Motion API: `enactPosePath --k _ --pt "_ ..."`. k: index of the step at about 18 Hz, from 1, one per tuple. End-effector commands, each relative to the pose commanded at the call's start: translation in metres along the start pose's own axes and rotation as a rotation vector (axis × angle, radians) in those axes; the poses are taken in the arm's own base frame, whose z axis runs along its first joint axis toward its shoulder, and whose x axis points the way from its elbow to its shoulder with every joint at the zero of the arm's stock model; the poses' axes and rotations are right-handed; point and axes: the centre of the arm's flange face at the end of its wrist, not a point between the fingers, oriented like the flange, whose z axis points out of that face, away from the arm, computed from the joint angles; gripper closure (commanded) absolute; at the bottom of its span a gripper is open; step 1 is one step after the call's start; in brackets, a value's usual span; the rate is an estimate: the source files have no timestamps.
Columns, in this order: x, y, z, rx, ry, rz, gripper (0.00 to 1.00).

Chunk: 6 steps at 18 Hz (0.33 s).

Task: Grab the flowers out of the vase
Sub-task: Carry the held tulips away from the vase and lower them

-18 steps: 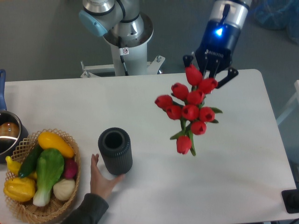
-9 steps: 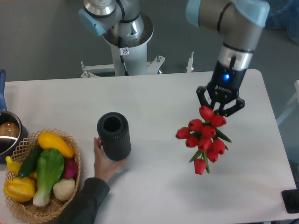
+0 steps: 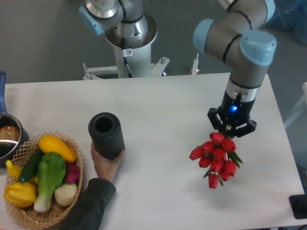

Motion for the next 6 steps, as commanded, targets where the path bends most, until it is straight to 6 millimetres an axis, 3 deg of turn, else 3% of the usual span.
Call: enactPosePath --k 6 --pt "0.011 -0.011 0.004 -0.087 0.010 0.070 1.00"
